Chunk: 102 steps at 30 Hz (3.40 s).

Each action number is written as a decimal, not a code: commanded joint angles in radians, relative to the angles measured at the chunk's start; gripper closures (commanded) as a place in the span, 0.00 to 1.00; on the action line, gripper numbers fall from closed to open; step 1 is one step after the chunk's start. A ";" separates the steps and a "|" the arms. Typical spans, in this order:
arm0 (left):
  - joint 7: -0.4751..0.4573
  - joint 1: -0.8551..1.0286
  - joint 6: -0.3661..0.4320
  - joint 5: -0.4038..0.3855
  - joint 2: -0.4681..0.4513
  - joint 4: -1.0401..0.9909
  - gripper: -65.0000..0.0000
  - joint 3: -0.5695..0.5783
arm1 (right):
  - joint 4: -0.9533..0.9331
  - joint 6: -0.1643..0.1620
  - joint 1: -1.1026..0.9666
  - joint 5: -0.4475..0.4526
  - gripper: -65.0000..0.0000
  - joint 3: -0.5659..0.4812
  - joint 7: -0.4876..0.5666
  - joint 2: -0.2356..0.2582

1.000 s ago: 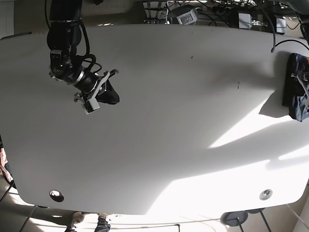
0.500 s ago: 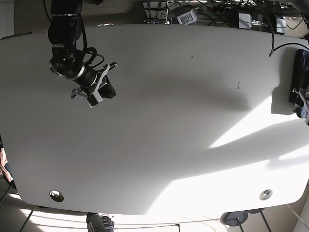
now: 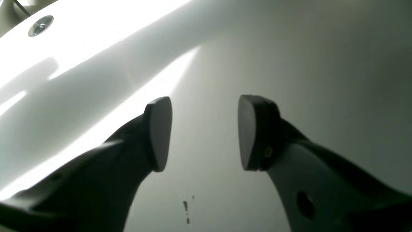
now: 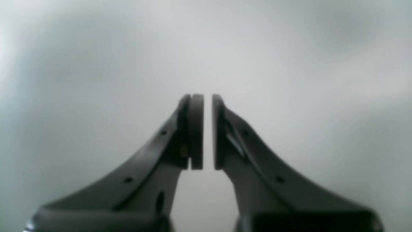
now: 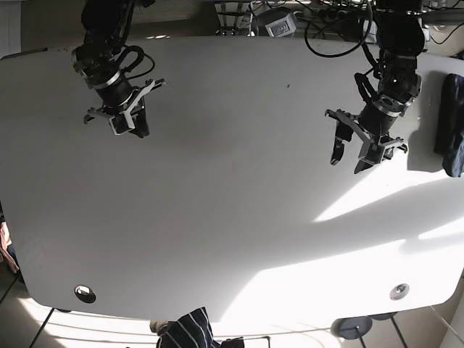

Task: Fold the T-shirt properly
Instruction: 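Lower the right gripper onto the striped garment and grasp it, then lift the striped garment with the right gripper and drag it away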

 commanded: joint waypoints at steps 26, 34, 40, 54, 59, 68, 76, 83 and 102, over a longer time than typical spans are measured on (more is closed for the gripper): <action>-0.420 0.661 0.108 0.216 0.464 0.147 0.54 0.018 | 0.009 0.009 -0.377 0.369 0.93 0.002 0.311 0.144; -0.309 0.480 0.109 0.218 0.464 0.145 0.33 -0.006 | 0.011 0.009 -0.156 0.375 0.61 -0.005 0.128 0.142; -0.178 0.368 0.109 0.218 0.444 0.140 0.33 -0.008 | 0.008 0.009 0.050 0.369 0.60 -0.131 -0.036 0.151; -0.164 0.322 0.109 0.219 0.440 0.137 0.33 -0.046 | -0.301 0.009 0.602 0.367 0.36 -0.665 -0.274 0.132; -0.164 0.321 0.109 0.219 0.441 0.137 0.33 -0.072 | -0.434 0.009 0.745 0.367 0.27 -0.825 -0.271 0.098; -0.164 0.321 0.109 0.218 0.441 0.137 0.33 -0.091 | -0.865 0.009 0.960 0.366 0.27 -0.998 -0.058 0.003; -0.164 0.321 0.108 0.218 0.438 0.137 0.33 -0.091 | -1.121 -0.037 1.035 0.178 0.27 -1.004 0.160 0.009; -0.162 0.284 0.106 0.218 0.437 0.136 0.33 -0.092 | -1.115 -0.073 0.949 0.091 0.38 -1.003 0.185 0.030; -0.162 0.249 0.103 0.218 0.435 0.124 0.33 -0.089 | -0.132 -0.064 0.608 0.092 0.97 -0.498 -0.208 0.018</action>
